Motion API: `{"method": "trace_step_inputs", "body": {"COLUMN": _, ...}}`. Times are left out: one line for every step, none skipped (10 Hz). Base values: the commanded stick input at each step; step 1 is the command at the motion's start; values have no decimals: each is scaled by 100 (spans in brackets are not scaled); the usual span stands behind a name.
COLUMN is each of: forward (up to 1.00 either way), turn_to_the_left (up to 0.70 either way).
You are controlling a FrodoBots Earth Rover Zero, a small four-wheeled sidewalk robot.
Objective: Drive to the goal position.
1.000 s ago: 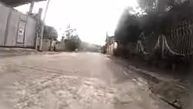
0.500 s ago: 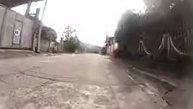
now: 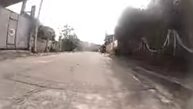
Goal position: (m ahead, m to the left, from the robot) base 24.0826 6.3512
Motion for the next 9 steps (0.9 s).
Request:
{"method": "trace_step_inputs", "body": {"forward": 85, "turn_to_the_left": 2}}
{"method": "trace_step_inputs", "body": {"forward": 85, "turn_to_the_left": 1}}
{"method": "trace_step_inputs", "body": {"forward": 85, "turn_to_the_left": 2}}
{"method": "trace_step_inputs", "body": {"forward": 85, "turn_to_the_left": 3}}
{"method": "trace_step_inputs", "body": {"forward": 85, "turn_to_the_left": 3}}
{"method": "trace_step_inputs", "body": {"forward": 85, "turn_to_the_left": 4}}
{"method": "trace_step_inputs", "body": {"forward": 85, "turn_to_the_left": 3}}
{"method": "trace_step_inputs", "body": {"forward": 85, "turn_to_the_left": 4}}
{"method": "trace_step_inputs", "body": {"forward": 85, "turn_to_the_left": 3}}
